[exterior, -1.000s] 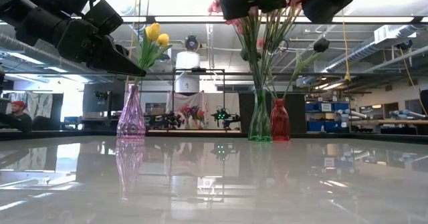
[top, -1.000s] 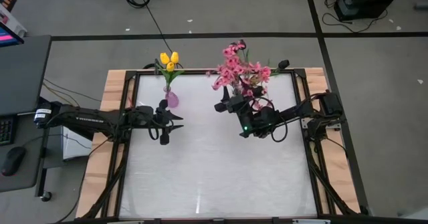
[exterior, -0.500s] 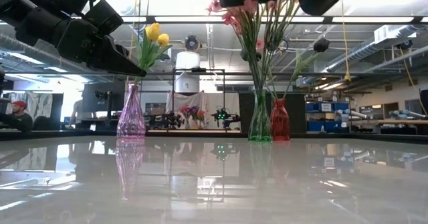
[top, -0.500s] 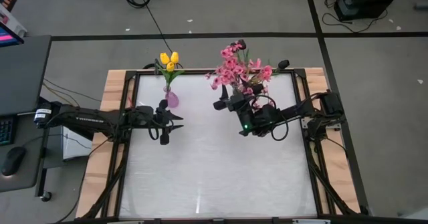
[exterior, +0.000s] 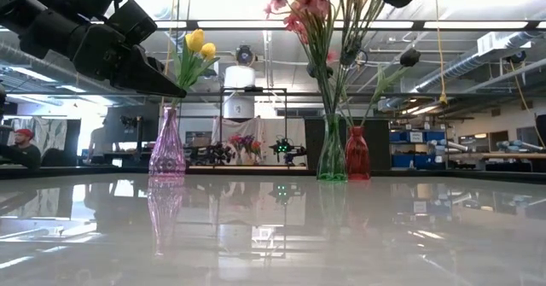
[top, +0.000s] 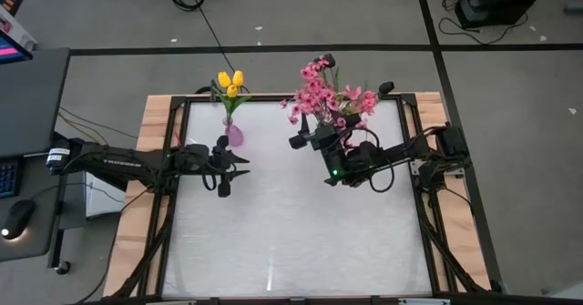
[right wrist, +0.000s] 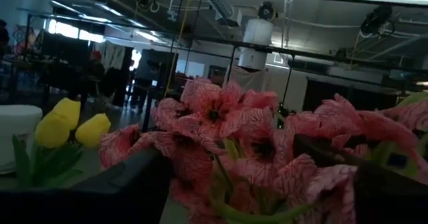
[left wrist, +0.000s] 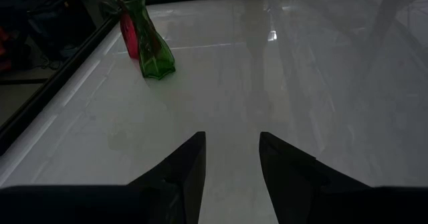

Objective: Sort flowers into vase by color
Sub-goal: Put the pink flower into the green vase

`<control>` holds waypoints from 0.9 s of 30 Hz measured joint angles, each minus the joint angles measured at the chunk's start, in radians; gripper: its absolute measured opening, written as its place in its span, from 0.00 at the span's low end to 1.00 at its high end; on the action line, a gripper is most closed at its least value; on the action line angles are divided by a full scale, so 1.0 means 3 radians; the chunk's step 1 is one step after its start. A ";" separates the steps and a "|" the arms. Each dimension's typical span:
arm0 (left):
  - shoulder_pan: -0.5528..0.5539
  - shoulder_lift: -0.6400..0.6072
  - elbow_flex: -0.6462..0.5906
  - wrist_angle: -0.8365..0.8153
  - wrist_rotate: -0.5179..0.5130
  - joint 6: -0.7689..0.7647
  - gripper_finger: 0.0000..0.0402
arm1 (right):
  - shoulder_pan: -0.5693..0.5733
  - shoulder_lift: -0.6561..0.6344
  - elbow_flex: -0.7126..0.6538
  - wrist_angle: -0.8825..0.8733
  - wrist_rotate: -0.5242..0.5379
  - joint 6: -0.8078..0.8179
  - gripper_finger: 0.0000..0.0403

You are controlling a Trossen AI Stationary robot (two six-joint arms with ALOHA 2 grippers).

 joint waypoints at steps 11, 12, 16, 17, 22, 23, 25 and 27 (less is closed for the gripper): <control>0.0000 0.0000 0.0000 -0.0001 0.0001 0.0000 0.36 | 0.0005 -0.0051 -0.0018 -0.0003 0.0152 0.0031 0.77; 0.0000 0.0000 0.0000 0.0000 0.0001 0.0000 0.36 | -0.0006 -0.0050 -0.0023 -0.0013 0.0138 0.0075 0.77; 0.0000 0.0000 0.0000 0.0000 0.0000 0.0000 0.36 | 0.0045 -0.0067 -0.0005 -0.0021 0.0085 0.0148 0.77; 0.0000 0.0000 0.0000 -0.0001 0.0001 0.0000 0.36 | 0.0049 -0.0078 -0.0008 -0.0005 0.0048 0.0253 0.77; 0.0000 0.0000 0.0000 -0.0001 0.0001 0.0000 0.36 | 0.0062 -0.0069 -0.0020 -0.0014 0.0096 0.0422 0.77; 0.0000 0.0000 0.0000 0.0000 0.0001 0.0000 0.36 | 0.0059 -0.0074 -0.0019 -0.0016 0.0117 0.0398 0.77; 0.0000 0.0000 0.0000 -0.0001 0.0000 0.0000 0.36 | 0.0057 -0.0074 0.0019 -0.0083 0.0310 0.0208 0.77; 0.0000 0.0000 0.0000 -0.0001 0.0001 0.0000 0.36 | 0.0068 -0.0074 0.0029 -0.0127 0.0344 0.0112 0.77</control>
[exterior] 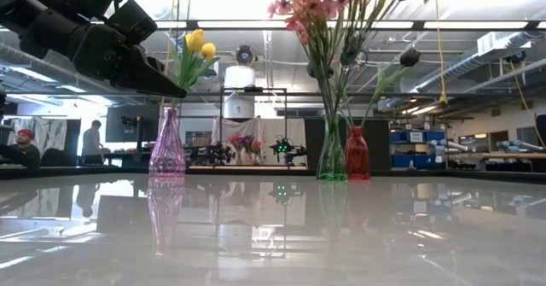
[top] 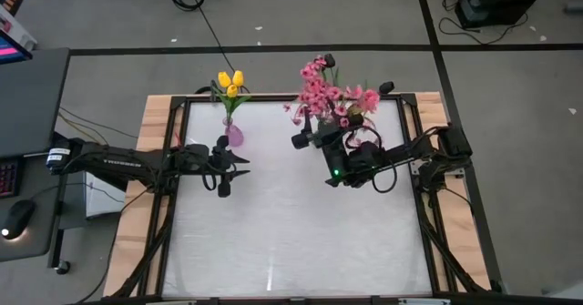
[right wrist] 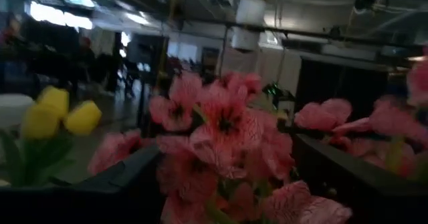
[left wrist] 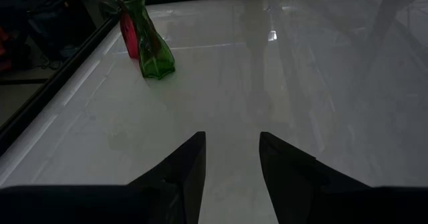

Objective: Sort flowers into vase by color
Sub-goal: Put the pink flower into the green vase

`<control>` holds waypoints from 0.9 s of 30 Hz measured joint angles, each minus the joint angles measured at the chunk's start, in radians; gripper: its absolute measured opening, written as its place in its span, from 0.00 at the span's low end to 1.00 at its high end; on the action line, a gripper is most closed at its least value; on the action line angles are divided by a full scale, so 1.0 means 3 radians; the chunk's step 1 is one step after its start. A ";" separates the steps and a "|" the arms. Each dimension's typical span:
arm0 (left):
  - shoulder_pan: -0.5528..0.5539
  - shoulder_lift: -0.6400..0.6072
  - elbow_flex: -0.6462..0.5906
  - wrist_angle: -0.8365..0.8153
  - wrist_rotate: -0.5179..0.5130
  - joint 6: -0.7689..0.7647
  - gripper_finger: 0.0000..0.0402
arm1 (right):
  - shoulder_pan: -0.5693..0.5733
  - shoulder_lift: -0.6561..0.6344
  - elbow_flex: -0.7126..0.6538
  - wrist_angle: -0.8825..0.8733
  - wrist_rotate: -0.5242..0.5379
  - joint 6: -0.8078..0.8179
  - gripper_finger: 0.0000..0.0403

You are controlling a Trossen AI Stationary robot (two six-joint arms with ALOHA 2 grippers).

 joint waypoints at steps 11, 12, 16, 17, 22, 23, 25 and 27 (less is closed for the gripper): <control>0.0000 0.0000 0.0000 0.0000 0.0000 0.0000 0.36 | -0.0098 -0.0019 0.0083 0.0113 -0.0190 0.0461 0.72; 0.0000 0.0000 0.0000 -0.0001 -0.0001 0.0000 0.36 | -0.0090 -0.0019 0.0083 0.0111 -0.0164 0.0466 0.71; 0.0000 0.0000 0.0000 -0.0001 -0.0001 0.0000 0.36 | -0.0074 -0.0027 0.0083 0.0113 -0.0073 0.0427 0.70; 0.0000 0.0000 0.0000 0.0001 -0.0001 0.0000 0.36 | -0.0065 -0.0028 0.0083 0.0106 -0.0035 0.0331 0.70; 0.0000 0.0000 0.0000 -0.0001 0.0000 0.0000 0.36 | -0.0040 -0.0029 0.0040 -0.0085 0.0008 -0.0101 0.72; 0.0000 0.0000 0.0000 -0.0001 -0.0001 0.0000 0.36 | -0.0040 -0.0028 0.0028 -0.0111 -0.0029 -0.0131 0.72; 0.0000 0.0000 0.0000 0.0001 -0.0001 0.0000 0.36 | -0.0041 -0.0027 0.0014 -0.0199 -0.0074 -0.0150 0.73; 0.0000 0.0000 0.0000 -0.0001 -0.0001 0.0000 0.36 | -0.0044 -0.0028 0.0011 -0.0273 -0.0140 -0.0210 0.73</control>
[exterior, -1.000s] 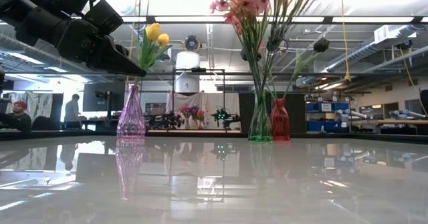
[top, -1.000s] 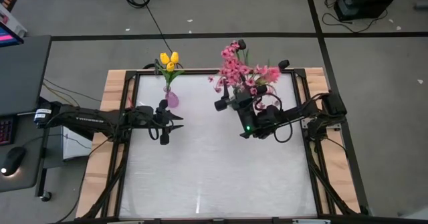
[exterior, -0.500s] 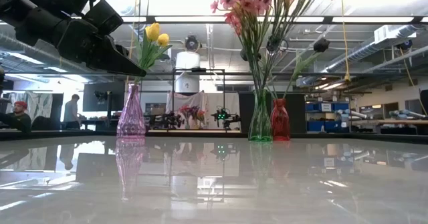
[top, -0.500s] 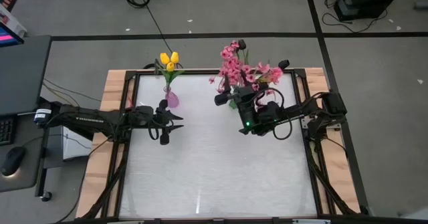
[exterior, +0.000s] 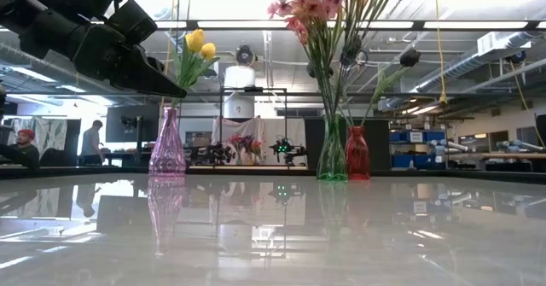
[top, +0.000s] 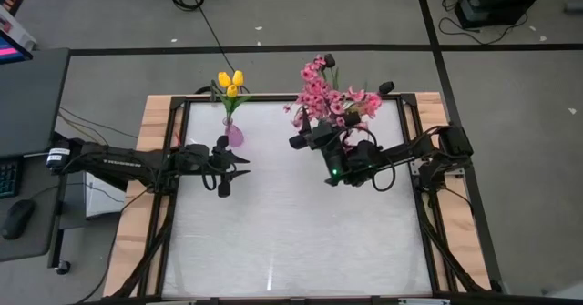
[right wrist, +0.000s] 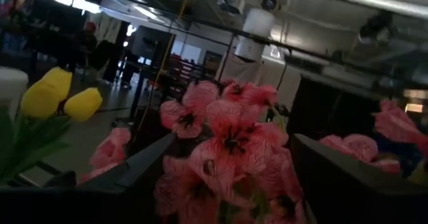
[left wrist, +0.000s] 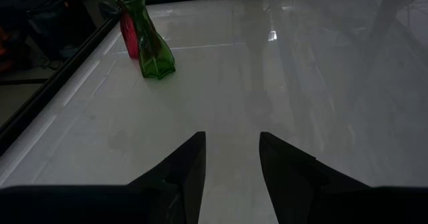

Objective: Sort flowers into vase by color
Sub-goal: Put the pink flower into the green vase

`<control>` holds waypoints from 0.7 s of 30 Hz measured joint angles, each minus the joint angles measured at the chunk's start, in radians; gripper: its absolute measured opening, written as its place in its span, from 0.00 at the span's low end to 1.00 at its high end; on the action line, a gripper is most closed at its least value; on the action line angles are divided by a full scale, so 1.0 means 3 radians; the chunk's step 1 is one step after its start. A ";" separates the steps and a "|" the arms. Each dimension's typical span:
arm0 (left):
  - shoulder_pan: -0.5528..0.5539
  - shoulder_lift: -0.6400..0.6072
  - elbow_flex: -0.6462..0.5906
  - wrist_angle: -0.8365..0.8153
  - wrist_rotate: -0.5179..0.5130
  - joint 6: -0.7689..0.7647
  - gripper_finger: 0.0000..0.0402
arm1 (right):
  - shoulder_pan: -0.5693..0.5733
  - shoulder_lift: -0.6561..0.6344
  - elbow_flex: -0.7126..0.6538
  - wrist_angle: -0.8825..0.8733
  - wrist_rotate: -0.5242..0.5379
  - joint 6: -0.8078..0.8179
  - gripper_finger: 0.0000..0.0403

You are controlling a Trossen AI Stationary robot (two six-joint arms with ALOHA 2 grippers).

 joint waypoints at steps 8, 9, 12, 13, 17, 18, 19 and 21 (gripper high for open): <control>0.0000 0.0000 0.0000 0.0001 0.0000 0.0000 0.36 | 0.0000 0.0000 -0.0004 -0.0157 -0.0063 -0.0232 0.74; 0.0000 0.0000 0.0000 0.0001 0.0000 0.0000 0.36 | 0.0002 0.0000 -0.0004 -0.0151 -0.0071 -0.0254 0.74; 0.0000 0.0000 0.0000 0.0001 0.0000 0.0000 0.36 | 0.0003 0.0000 -0.0004 -0.0157 -0.0047 -0.0318 0.74; 0.0000 0.0000 0.0000 0.0001 0.0000 0.0000 0.36 | 0.0003 0.0000 -0.0004 -0.0156 -0.0046 -0.0322 0.74; 0.0000 0.0000 0.0000 0.0000 0.0000 0.0000 0.36 | 0.0003 0.0000 -0.0004 -0.0170 0.0076 -0.0274 0.74; 0.0000 0.0000 0.0000 0.0000 0.0000 0.0000 0.36 | 0.0007 0.0000 -0.0004 -0.0203 0.0106 -0.0298 0.74; 0.0000 0.0000 0.0000 0.0001 0.0000 0.0000 0.36 | 0.0017 0.0000 -0.0004 -0.0229 0.0122 -0.0304 0.74; 0.0000 0.0000 0.0000 0.0000 0.0000 0.0000 0.36 | 0.0032 0.0000 -0.0004 -0.0288 0.0127 -0.0335 0.74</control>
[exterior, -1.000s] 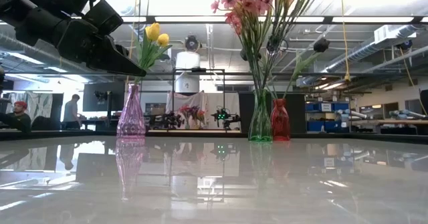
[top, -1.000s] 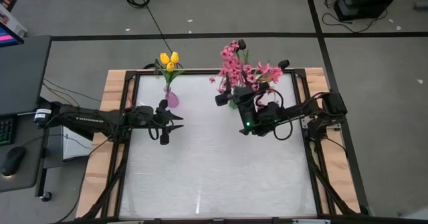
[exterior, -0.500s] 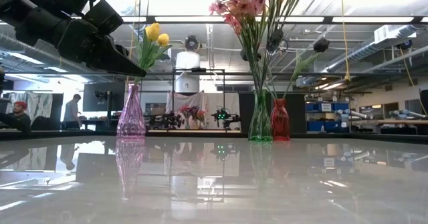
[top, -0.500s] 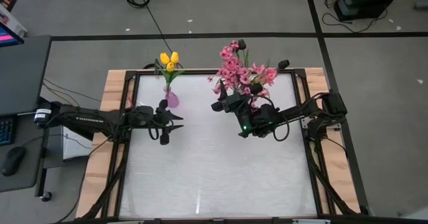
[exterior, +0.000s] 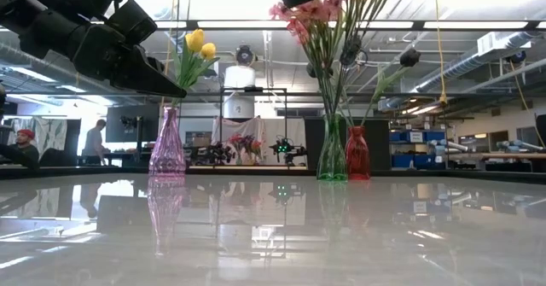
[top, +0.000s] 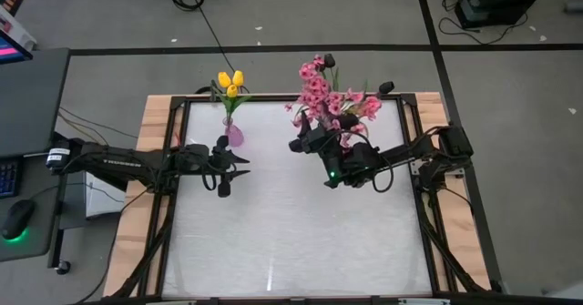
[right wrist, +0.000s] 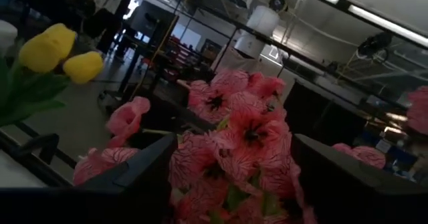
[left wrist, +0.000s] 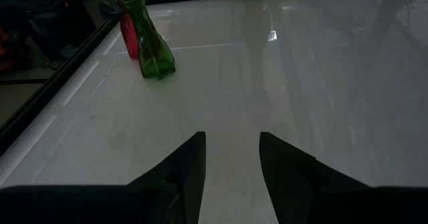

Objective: Sort flowers into vase by color
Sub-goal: Put the pink flower into the green vase

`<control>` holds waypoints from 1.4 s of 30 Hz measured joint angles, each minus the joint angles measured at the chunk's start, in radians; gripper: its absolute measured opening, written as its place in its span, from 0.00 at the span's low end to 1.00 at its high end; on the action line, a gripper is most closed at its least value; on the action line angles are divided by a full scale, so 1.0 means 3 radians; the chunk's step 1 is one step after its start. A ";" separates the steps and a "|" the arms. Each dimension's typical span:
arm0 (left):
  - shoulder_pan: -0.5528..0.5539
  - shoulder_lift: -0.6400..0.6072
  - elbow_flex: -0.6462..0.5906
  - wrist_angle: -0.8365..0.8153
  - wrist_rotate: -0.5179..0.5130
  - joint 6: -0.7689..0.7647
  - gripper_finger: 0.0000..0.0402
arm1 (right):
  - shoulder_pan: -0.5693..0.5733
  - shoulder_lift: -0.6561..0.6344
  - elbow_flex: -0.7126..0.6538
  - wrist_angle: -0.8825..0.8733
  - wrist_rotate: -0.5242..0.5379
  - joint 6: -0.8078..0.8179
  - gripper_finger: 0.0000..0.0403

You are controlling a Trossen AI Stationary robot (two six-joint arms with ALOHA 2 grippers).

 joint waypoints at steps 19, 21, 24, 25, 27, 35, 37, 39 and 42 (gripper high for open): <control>0.0000 0.0000 0.0000 0.0001 0.0001 0.0000 0.36 | 0.0030 0.0000 0.0000 0.0200 -0.0111 0.1566 0.74; 0.0000 0.0000 0.0000 0.0000 0.0000 0.0000 0.36 | 0.0030 0.0000 0.0000 0.0310 -0.0083 0.1730 0.74; 0.0000 0.0000 0.0000 0.0000 0.0000 0.0000 0.36 | 0.0030 0.0000 0.0000 0.0416 -0.0058 0.1951 0.74; 0.0000 0.0000 0.0000 0.0001 0.0000 0.0000 0.36 | 0.0030 0.0000 0.0000 0.0422 -0.0052 0.2026 0.74; 0.0000 0.0000 -0.0001 0.0000 0.0000 0.0000 0.36 | 0.0015 0.0000 0.0000 0.0426 -0.0031 0.2201 0.74; 0.0000 0.0000 0.0000 0.0001 0.0000 0.0000 0.36 | -0.0003 0.0000 0.0000 0.0452 -0.0208 0.2825 0.74; 0.0000 0.0000 0.0000 0.0001 0.0000 0.0000 0.36 | -0.0003 0.0000 0.0000 0.0449 -0.0285 0.2937 0.74; 0.0000 0.0000 0.0000 0.0001 0.0001 0.0000 0.36 | -0.0002 0.0000 0.0000 0.0451 -0.0341 0.2995 0.74; 0.0000 0.0000 0.0000 0.0000 0.0000 0.0000 0.36 | 0.0013 0.0000 0.0000 0.0474 -0.0395 0.3224 0.74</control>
